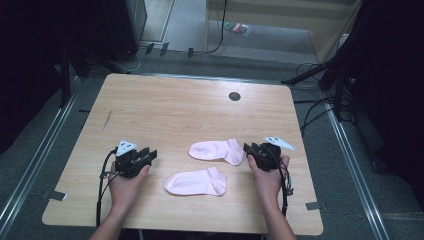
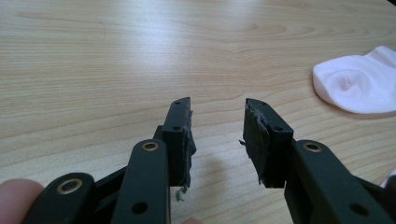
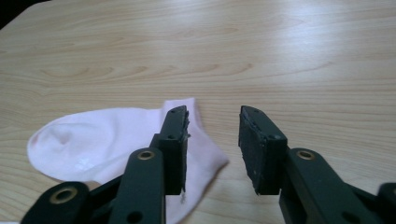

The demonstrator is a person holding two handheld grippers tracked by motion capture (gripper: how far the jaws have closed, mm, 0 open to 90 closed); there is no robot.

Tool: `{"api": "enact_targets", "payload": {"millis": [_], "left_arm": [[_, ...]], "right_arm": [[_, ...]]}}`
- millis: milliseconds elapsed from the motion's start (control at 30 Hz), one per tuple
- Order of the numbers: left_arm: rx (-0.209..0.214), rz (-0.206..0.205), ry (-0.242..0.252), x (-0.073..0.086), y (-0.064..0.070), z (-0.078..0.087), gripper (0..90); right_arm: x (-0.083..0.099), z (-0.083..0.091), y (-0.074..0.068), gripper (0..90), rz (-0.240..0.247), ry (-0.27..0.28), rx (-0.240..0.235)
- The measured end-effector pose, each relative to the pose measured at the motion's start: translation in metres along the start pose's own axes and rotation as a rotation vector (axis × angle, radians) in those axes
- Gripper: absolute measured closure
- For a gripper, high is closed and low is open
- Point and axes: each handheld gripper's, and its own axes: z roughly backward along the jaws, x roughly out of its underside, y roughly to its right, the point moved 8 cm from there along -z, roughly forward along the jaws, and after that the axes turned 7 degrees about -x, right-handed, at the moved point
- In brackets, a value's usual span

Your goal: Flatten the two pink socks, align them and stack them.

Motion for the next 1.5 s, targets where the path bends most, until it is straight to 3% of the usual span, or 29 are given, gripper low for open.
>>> {"api": "enact_targets", "payload": {"millis": [200, 433, 533, 633, 800, 1067, 1267, 1400, 1500], "left_arm": [[-0.016, -0.012, -0.005, -0.002, 0.000, -0.003, 59.8], [0.010, -0.039, 0.012, -0.013, 0.011, -0.003, 59.0], [0.030, -0.040, 0.007, -0.023, 0.019, -0.007, 59.2], [0.053, -0.053, -0.001, -0.032, 0.029, -0.013, 59.2], [0.070, -0.120, -0.019, -0.038, 0.053, -0.026, 59.7], [0.115, -0.184, -0.069, -0.037, 0.086, -0.044, 60.5], [0.124, -0.180, -0.122, -0.027, 0.091, -0.056, 61.7], [0.132, -0.155, -0.120, -0.028, 0.094, -0.059, 62.8], [0.121, -0.166, -0.131, -0.027, 0.096, -0.063, 63.3]], "right_arm": [[0.003, 0.001, 0.009, 55.6, 0.027, -0.018, 0.006], [0.006, -0.002, 0.012, 53.3, 0.056, -0.031, 0.002], [0.006, -0.003, 0.012, 52.5, 0.038, -0.033, 0.000], [0.008, -0.006, 0.011, 52.3, 0.040, -0.050, 0.002], [0.010, -0.010, 0.009, 51.8, 0.056, -0.060, 0.002], [0.011, -0.016, 0.007, 53.3, 0.060, -0.081, -0.008], [0.011, -0.020, 0.008, 53.8, 0.062, -0.083, -0.008], [0.013, -0.024, 0.006, 53.9, 0.072, -0.093, -0.017], [0.017, -0.028, 0.004, 53.9, 0.082, -0.112, -0.022]]}}
